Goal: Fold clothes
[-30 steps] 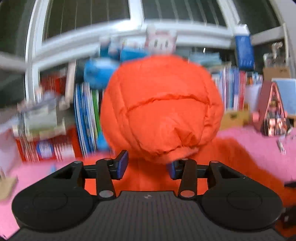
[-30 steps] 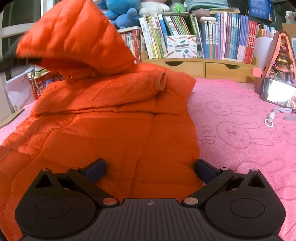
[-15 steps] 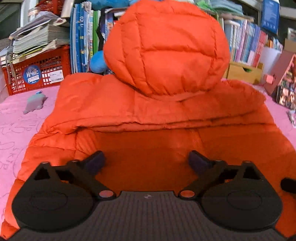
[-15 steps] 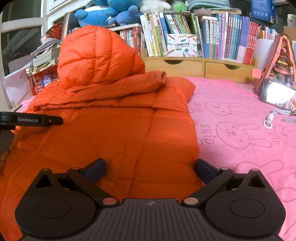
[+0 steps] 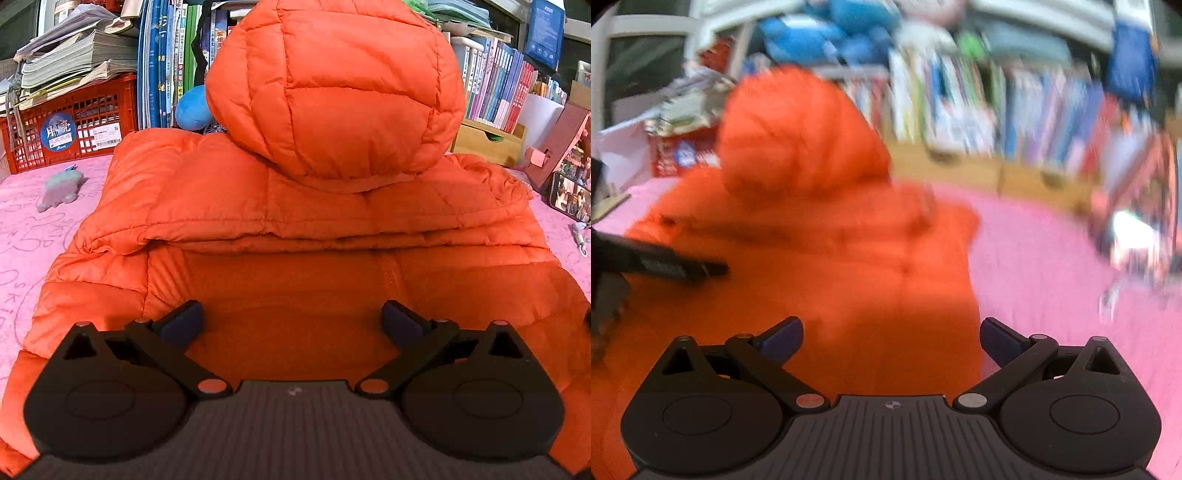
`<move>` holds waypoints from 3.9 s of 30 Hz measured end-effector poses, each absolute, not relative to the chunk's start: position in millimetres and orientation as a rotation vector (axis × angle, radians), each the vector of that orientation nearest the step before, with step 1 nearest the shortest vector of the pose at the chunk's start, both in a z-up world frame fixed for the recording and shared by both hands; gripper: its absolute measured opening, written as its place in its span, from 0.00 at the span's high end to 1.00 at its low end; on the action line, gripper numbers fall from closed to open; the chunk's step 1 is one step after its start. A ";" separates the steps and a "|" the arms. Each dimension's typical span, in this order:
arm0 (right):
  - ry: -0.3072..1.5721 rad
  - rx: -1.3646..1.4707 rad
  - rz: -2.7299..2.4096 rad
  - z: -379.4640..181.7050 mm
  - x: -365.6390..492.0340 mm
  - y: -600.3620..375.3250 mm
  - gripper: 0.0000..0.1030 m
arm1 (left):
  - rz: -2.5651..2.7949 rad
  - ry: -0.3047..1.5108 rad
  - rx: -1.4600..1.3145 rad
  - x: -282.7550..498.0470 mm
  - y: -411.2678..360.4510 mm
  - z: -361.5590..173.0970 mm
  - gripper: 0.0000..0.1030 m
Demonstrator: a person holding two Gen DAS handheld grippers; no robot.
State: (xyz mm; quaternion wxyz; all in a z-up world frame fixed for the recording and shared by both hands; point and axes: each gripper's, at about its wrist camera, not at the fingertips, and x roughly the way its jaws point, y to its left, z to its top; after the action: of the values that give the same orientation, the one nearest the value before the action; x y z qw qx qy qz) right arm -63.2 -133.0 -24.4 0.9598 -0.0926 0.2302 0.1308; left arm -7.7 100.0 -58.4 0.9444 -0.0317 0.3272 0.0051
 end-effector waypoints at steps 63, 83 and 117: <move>0.122 -1.158 0.517 8.7 100.4 26.9 0.00 | -0.009 0.650 -0.143 -2.8 107.5 -45.0 0.00; -0.292 -1.275 0.272 -89.2 48.0 5.2 0.72 | -0.010 0.647 -0.148 -5.2 108.0 -45.3 0.00; 0.313 -0.077 0.715 31.9 76.1 -50.5 0.15 | -0.007 0.651 -0.141 -3.0 107.1 -44.6 0.00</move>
State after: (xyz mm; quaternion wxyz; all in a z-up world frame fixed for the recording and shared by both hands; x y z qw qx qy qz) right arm 76.1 -50.5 31.9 0.9242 -0.0375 0.1524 0.3483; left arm -3.0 107.1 -44.6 0.9450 -0.0692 0.3196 -0.0037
